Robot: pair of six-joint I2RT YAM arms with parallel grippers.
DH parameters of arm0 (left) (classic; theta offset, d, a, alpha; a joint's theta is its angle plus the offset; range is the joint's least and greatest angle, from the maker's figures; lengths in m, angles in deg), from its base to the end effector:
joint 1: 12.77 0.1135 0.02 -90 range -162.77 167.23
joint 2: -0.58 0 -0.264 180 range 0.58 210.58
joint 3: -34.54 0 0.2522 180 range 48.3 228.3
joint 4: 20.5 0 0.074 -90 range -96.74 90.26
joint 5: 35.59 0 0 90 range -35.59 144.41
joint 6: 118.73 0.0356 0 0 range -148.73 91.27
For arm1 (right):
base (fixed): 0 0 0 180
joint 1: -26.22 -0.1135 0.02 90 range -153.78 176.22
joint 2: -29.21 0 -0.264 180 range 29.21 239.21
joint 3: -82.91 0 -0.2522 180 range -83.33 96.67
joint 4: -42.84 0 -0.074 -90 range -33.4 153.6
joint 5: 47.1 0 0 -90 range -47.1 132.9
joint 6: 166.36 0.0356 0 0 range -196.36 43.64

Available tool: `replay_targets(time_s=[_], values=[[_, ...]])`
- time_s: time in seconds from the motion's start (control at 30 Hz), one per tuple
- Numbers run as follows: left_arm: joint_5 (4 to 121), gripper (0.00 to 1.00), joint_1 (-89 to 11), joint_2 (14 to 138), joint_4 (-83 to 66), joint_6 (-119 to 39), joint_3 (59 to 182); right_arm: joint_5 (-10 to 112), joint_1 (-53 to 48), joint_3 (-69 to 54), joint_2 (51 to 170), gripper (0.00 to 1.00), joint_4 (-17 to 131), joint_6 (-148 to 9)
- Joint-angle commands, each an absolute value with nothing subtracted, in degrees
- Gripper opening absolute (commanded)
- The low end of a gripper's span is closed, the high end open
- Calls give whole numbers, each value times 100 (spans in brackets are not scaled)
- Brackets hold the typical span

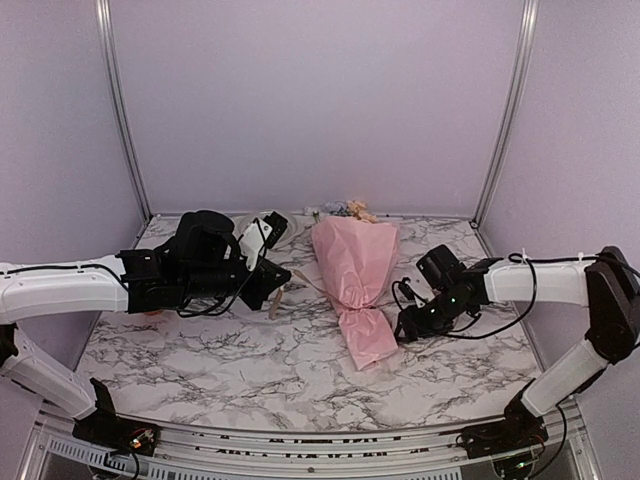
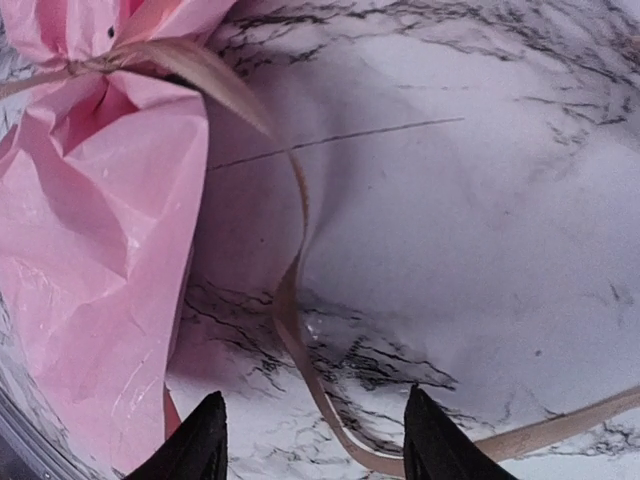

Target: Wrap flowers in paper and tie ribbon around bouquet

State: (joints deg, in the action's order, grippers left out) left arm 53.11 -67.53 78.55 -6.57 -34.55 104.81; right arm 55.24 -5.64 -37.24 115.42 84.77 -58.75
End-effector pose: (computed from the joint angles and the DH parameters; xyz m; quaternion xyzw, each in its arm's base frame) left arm 0.1834 -0.2583 0.2975 0.3368 0.7555 -0.2753 0.4899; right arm 0.2243 0.1483 0.1639 -0.1412 0.9664 0.1742 0.1259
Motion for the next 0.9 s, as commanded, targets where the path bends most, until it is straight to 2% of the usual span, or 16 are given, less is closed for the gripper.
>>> replay_targets(time_s=[0.0, 0.1, 0.23, 0.4, 0.7, 0.87], values=[[5317, 0, -6769, 7902, -924, -3324, 10480, 4707, -541, -3113, 10904, 62, 9009, -6036], [5338, 0, -6765, 7915, -933, -3242, 10519, 4836, -660, -2945, 10419, 65, 8662, -6462], [5339, 0, -6770, 7868, -920, -3166, 10534, 6005, -1010, -2839, 10169, 61, 7310, -7078], [5251, 0, -6769, 7824, -912, -3146, 10528, 7338, -1226, -2635, 10936, 60, 5857, -7834], [5162, 0, -6764, 7809, -893, -3148, 10516, 7868, -1263, -2114, 12335, 62, 5820, -8481], [5150, 0, -6770, 7852, -880, -3111, 10524, 7541, -1227, -2172, 12870, 52, 5676, -8701]])
